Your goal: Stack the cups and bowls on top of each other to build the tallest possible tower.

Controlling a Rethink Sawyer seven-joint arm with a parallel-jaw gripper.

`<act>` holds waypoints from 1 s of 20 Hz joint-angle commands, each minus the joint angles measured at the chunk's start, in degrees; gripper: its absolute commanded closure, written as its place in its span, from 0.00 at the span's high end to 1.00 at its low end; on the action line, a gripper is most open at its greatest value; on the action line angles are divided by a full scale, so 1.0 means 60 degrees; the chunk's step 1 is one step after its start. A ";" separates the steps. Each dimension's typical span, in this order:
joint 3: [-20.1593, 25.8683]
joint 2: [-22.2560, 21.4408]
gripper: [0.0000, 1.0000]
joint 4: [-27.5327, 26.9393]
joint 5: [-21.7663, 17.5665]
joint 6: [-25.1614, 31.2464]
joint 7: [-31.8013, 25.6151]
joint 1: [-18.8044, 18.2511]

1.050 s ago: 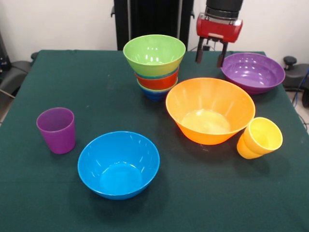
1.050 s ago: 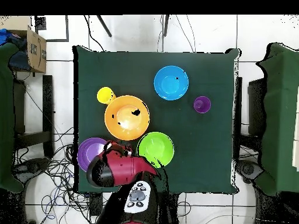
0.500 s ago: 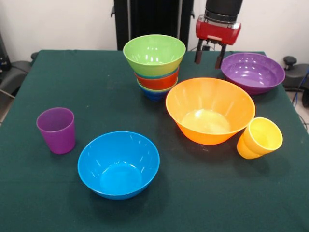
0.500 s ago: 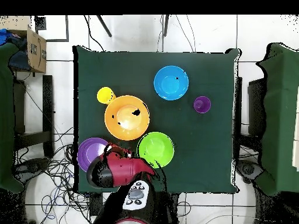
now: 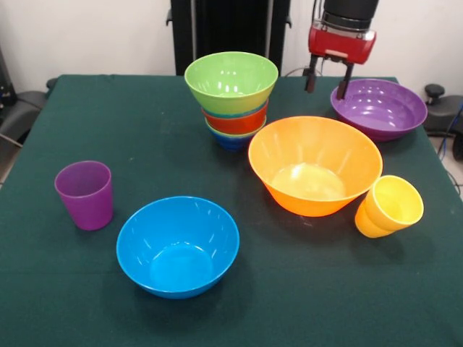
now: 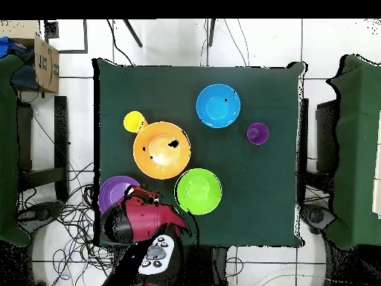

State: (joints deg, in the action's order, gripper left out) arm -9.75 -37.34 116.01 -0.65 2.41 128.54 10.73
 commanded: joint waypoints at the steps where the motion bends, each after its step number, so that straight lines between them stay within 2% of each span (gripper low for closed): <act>1: 0.0388 0.0172 1.00 0.0503 0.0679 -0.0259 0.2032 0.0405; 4: 0.0339 0.0313 1.00 0.0444 0.0771 -0.0259 0.1965 0.0519; 12: 0.0802 0.1194 1.00 0.0524 0.0464 -0.1521 0.1868 0.0222; 20: 0.0853 0.1914 1.00 0.0278 0.0371 -0.2088 0.1670 0.0059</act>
State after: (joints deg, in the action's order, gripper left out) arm -10.14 -30.54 116.09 1.26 -6.69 128.54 12.53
